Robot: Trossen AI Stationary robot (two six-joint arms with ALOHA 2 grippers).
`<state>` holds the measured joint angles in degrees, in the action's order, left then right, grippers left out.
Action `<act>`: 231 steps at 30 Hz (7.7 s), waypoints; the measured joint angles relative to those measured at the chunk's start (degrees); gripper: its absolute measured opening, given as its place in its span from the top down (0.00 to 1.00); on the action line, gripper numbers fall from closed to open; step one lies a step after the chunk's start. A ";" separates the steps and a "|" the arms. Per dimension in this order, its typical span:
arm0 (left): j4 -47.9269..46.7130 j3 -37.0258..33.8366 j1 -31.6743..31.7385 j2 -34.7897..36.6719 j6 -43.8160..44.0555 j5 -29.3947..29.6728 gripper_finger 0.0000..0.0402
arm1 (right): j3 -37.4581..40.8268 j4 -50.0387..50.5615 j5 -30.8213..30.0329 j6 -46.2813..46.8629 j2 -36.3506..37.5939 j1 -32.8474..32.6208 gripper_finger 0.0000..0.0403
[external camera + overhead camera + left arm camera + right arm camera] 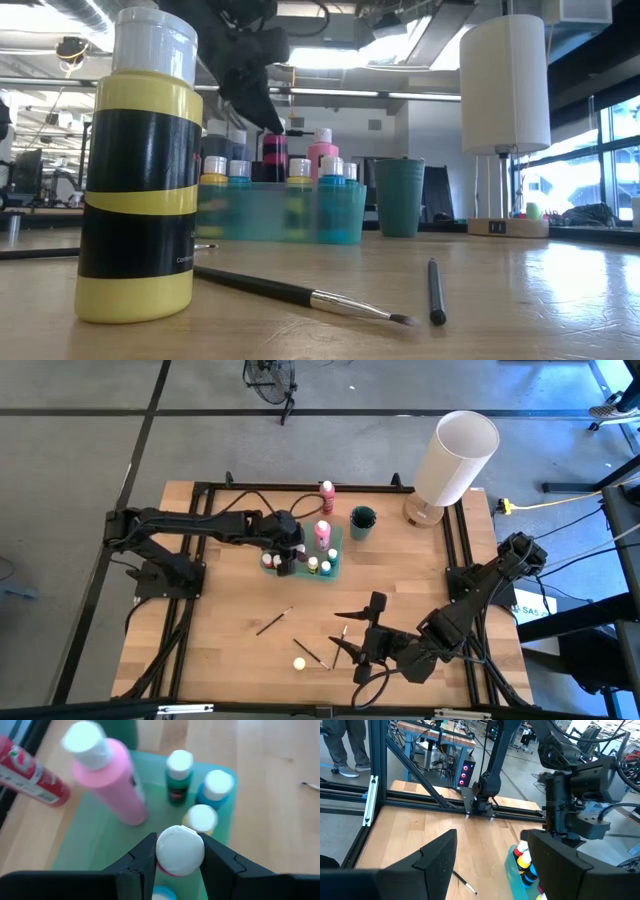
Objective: Pick & Place Paint Supplies
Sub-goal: Put the small dark pink bottle into the green bin, then put the black paint brush into the dark green cup
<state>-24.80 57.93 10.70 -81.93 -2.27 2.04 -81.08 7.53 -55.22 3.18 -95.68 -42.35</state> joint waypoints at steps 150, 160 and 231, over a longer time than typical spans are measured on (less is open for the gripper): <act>-9.03 2.78 -28.12 -22.20 41.08 10.01 0.58 | -0.01 -0.53 0.44 -6.03 0.00 1.14 0.39; -8.94 2.91 -27.05 -22.76 42.00 8.26 0.58 | -0.02 -0.50 0.46 -5.55 0.00 1.14 0.39; -8.82 2.65 -24.37 -22.95 41.10 7.28 0.58 | 0.00 -0.50 0.50 -4.94 0.00 1.14 0.39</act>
<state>-33.62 60.58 -13.67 -104.88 38.83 9.32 -81.08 7.03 -54.72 -1.76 -95.68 -41.21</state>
